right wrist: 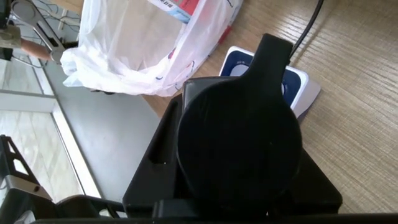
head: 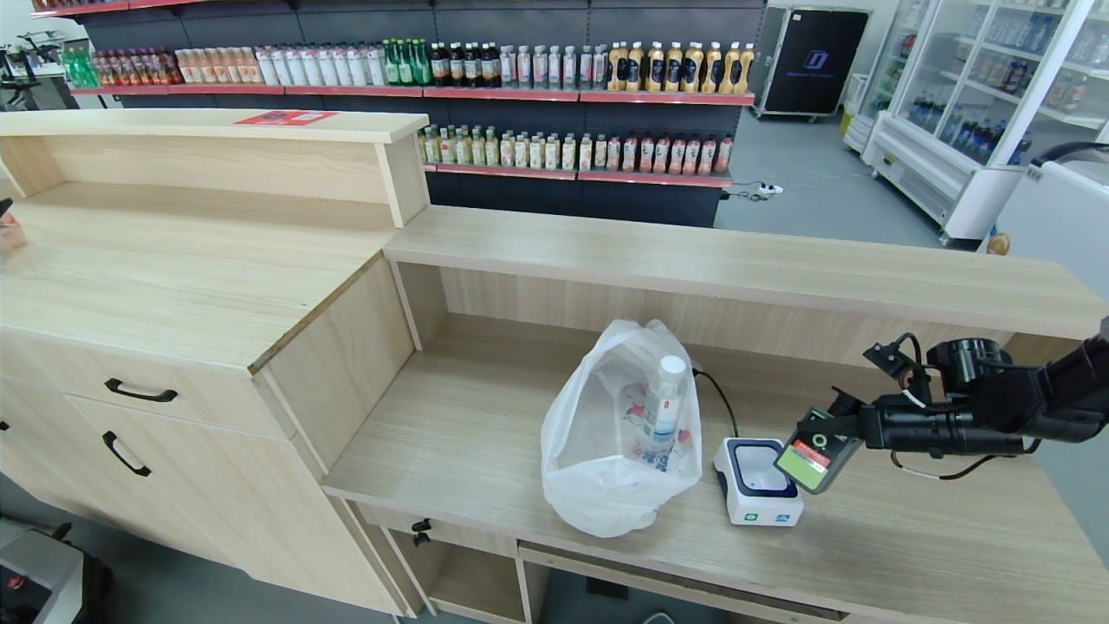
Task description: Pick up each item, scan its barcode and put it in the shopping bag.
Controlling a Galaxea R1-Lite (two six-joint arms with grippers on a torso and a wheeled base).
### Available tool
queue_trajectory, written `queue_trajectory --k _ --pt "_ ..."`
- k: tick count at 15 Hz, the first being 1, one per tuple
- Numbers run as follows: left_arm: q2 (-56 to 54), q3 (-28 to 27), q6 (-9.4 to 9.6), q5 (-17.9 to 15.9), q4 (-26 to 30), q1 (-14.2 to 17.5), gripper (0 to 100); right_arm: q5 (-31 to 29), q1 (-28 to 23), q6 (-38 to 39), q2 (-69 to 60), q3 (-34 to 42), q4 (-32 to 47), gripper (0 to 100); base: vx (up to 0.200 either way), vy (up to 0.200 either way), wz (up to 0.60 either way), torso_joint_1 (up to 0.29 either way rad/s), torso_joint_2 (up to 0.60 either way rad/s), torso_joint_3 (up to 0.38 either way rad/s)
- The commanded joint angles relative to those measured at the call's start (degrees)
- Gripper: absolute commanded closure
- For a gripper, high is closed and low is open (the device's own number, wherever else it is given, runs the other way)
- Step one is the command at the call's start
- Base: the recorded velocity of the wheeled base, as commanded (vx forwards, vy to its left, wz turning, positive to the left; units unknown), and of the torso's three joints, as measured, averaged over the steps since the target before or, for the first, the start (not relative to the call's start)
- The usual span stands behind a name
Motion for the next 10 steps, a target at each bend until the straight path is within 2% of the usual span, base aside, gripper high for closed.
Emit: queue_trajectory --k 1,2,3,4,5,6,8,10 --pt "0.0 0.05 -0.01 0.03 -0.01 0.01 0 0.02 -0.27 -0.05 -1.69 0.28 -0.27 100 0.0 0.0 0.0 0.0 0.0 0.0" --pt "0.0 -0.04 -0.01 0.03 -0.01 0.01 0 -0.51 -0.54 -0.05 -3.89 0.55 -0.63 100 0.0 0.0 0.0 0.0 0.0 0.0" --pt "0.0 -0.04 -0.01 0.03 -0.01 0.01 0 -5.17 -1.06 -0.05 -8.55 1.69 -0.71 100 0.0 0.0 0.0 0.0 0.0 0.0" --pt "0.0 0.05 -0.01 0.03 -0.01 0.01 0 -12.81 -2.91 -0.67 -17.25 6.44 -2.03 100 0.0 0.0 0.0 0.0 0.0 0.0" --pt "0.0 -0.04 -0.01 0.03 -0.01 0.01 0 -13.6 -5.28 -2.25 -23.22 11.71 -6.6 100 0.0 0.0 0.0 0.0 0.0 0.0" --pt "0.0 -0.04 -0.01 0.03 -0.01 0.01 0 -15.1 -8.18 -4.89 -28.23 18.65 -12.93 100 0.0 0.0 0.0 0.0 0.0 0.0" --pt "0.0 0.05 -0.01 0.03 -0.01 0.01 0 -21.6 -14.25 -15.61 -36.14 32.89 -26.64 100 0.0 0.0 0.0 0.0 0.0 0.0" --pt "0.0 -0.04 -0.01 0.03 -0.01 0.01 0 -24.85 -18.82 -22.99 -38.16 34.47 -24.71 100 0.0 0.0 0.0 0.0 0.0 0.0"
